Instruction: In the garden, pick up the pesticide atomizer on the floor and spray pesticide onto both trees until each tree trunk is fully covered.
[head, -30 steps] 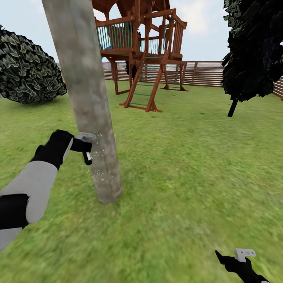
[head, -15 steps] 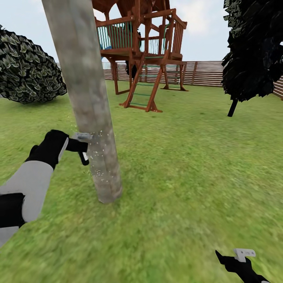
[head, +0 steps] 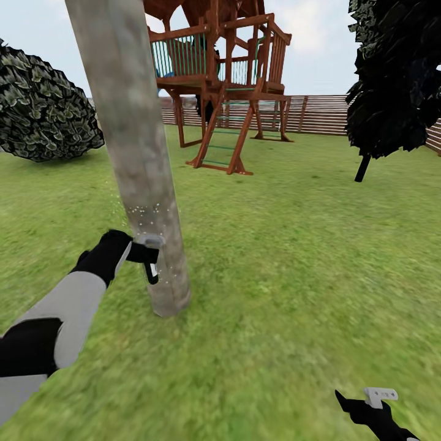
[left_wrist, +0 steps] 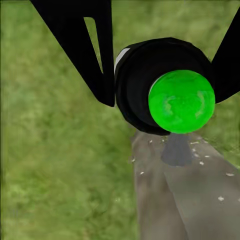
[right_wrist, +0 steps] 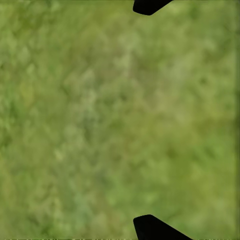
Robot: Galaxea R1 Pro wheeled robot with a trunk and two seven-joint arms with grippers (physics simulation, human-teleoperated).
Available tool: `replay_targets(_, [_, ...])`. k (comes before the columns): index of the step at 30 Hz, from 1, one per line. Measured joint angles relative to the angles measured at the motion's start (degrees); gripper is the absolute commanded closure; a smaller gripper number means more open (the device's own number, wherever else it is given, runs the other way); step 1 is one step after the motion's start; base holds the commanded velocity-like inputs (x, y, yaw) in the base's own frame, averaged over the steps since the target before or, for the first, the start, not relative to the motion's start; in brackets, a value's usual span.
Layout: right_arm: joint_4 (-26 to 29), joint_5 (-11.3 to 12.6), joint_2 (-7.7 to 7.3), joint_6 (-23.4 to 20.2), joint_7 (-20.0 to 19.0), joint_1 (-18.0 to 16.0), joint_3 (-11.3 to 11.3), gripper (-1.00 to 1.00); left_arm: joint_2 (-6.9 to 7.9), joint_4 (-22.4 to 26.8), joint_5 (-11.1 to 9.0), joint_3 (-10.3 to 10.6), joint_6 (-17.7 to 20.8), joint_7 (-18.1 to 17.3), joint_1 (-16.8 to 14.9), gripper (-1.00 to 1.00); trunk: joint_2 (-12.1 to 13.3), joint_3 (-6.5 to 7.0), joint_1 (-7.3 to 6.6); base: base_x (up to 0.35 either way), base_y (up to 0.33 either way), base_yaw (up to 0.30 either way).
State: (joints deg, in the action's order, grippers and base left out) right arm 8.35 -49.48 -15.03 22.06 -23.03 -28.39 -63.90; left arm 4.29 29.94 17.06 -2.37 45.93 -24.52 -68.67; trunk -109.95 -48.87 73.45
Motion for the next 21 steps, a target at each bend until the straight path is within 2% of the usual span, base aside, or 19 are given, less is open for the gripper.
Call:
replay_targets(1, [0.0,0.0,0.00,0.0,0.0,0.0,0.0,-1.00,0.78,-0.1,0.7,-0.2,-0.3,0.0,0.4,1.00,0.0,0.00,0.00,0.000,0.000,0.000])
replay_targets(3, [0.0,0.0,0.00,0.0,0.0,0.0,0.0,-1.00,4.55,-0.3,1.0,-0.2,-1.4,0.0,1.4,1.00,0.0,0.00,0.00,0.000,0.000,0.000])
replay_targets(4, [0.0,0.0,0.00,0.0,0.0,0.0,0.0,-1.00,6.00,-0.7,0.5,-0.2,-1.8,0.0,1.6,1.00,0.0,0.00,0.00,0.000,0.000,0.000])
replay_targets(5, [-0.1,0.0,0.00,0.0,0.0,0.0,0.0,-1.00,6.43,-1.4,0.0,-0.1,-2.1,0.0,1.7,1.00,0.0,0.00,0.00,0.000,0.000,0.000])
replay_targets(6, [-0.1,0.0,0.00,0.0,0.0,0.0,0.1,-1.00,5.85,-2.8,-0.6,0.0,-3.0,0.1,1.8,1.00,0.0,0.00,0.00,0.000,0.000,0.000])
replay_targets(9, [-0.1,0.0,0.00,0.0,0.0,0.0,0.0,-1.00,1.06,-3.6,-0.5,0.0,-3.8,0.4,1.9,1.00,0.0,0.00,0.00,0.000,0.000,0.000])
replay_targets(11, [0.0,0.0,0.00,0.0,0.0,0.0,0.0,-1.00,-1.28,-3.7,-0.1,0.1,-3.9,0.7,2.6,1.00,0.0,0.00,0.00,0.000,0.000,0.000])
replay_targets(13, [-0.1,0.0,0.00,0.0,0.0,0.0,0.0,-1.00,-0.66,-3.8,0.7,0.0,-4.1,0.7,3.3,1.00,0.0,0.00,0.00,0.000,0.000,0.000])
replay_targets(14, [-0.1,0.0,0.00,0.0,0.0,0.0,0.0,-1.00,0.20,-3.7,0.9,0.0,-4.2,0.7,3.9,1.00,0.0,0.00,0.00,0.000,0.000,0.000])
replay_targets(16, [-0.1,0.0,0.00,0.0,0.0,0.0,0.0,-1.00,3.30,-3.7,1.2,0.0,-4.4,0.7,4.6,1.00,0.0,0.00,0.00,0.000,0.000,0.000])
replay_targets(17, [-0.1,0.0,0.00,0.0,0.0,0.0,0.0,-1.00,4.35,-3.7,0.8,-0.1,-4.3,0.6,4.7,1.00,0.0,0.00,0.00,0.000,0.000,0.000])
replay_targets(18, [-0.1,0.0,0.00,0.0,0.0,0.0,0.0,-1.00,4.77,-3.7,0.5,0.0,-4.2,0.6,4.8,1.00,0.0,0.00,0.00,0.000,0.000,0.000])
replay_targets(20, [-0.1,0.0,0.00,0.0,0.0,0.0,0.0,-1.00,4.57,-3.7,-0.1,0.0,-4.1,0.6,4.9,1.00,0.0,0.00,0.00,0.000,0.000,0.000])
replay_targets(21, [-0.1,0.0,0.00,0.0,0.0,0.0,0.0,-1.00,3.39,-3.7,-0.7,0.0,-4.0,0.6,4.9,1.00,0.0,0.00,0.00,0.000,0.000,0.000])
